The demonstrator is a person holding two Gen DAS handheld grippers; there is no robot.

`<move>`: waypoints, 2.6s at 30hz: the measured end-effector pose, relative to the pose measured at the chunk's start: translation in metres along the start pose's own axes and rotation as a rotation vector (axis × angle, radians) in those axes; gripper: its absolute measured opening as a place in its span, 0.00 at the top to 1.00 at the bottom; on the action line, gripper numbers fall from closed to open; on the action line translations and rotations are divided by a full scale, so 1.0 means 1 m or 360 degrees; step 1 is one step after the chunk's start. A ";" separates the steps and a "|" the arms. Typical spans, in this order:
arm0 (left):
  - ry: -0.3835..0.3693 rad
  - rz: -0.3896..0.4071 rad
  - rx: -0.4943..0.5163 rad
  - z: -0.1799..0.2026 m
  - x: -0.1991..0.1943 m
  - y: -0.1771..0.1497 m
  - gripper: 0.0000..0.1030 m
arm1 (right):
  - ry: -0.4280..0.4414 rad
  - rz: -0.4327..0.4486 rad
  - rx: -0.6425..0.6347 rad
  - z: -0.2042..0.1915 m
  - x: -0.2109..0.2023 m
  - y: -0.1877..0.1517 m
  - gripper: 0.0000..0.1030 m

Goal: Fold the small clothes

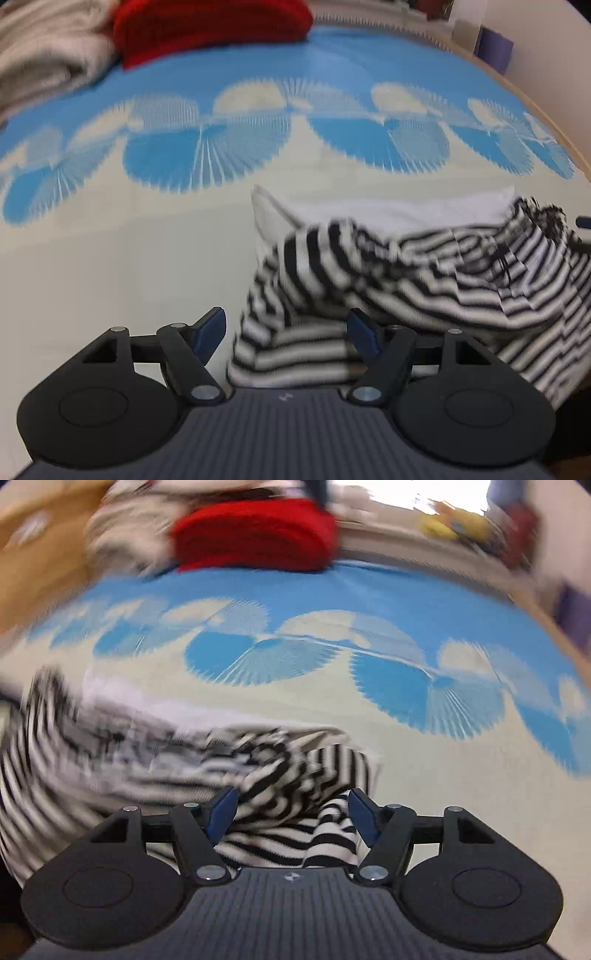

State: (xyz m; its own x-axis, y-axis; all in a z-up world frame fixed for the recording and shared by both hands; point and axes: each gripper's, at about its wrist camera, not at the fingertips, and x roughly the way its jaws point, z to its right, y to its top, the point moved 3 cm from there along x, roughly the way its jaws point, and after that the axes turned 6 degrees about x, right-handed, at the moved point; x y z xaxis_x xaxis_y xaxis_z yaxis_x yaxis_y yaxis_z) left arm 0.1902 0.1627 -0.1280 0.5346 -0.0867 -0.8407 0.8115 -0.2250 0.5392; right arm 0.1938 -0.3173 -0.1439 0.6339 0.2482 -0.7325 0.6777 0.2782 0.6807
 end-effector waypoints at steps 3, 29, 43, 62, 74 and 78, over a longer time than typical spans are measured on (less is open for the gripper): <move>0.0004 0.0063 -0.0036 0.001 0.010 0.006 0.25 | -0.0085 -0.0001 -0.0119 -0.007 0.015 -0.003 0.34; 0.0122 0.0178 -0.0485 -0.048 0.059 0.059 0.98 | -0.0292 0.0104 0.0541 0.024 0.090 0.074 0.88; 0.0000 -0.0066 -0.0651 -0.065 0.060 0.050 0.63 | -0.0354 -0.0070 0.0621 0.027 0.086 0.074 0.53; -0.0270 -0.0549 -0.0405 -0.048 0.036 -0.073 0.55 | -0.0066 -0.0597 0.0733 0.030 0.005 -0.053 0.46; -0.0083 -0.0390 -0.0331 -0.060 -0.023 -0.067 0.98 | -0.0027 -0.0353 0.1109 0.070 -0.050 -0.035 0.93; -0.0056 -0.0532 -0.0248 -0.047 -0.014 -0.079 0.98 | -0.0180 -0.0674 0.0891 0.047 -0.013 -0.064 0.93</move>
State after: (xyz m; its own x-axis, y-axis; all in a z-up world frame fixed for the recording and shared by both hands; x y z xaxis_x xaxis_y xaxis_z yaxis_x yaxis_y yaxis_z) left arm 0.1293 0.2274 -0.1564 0.2274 -0.0676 -0.9715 0.9677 -0.0962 0.2332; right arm 0.1598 -0.3817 -0.1774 0.2876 0.1176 -0.9505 0.9449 -0.1967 0.2616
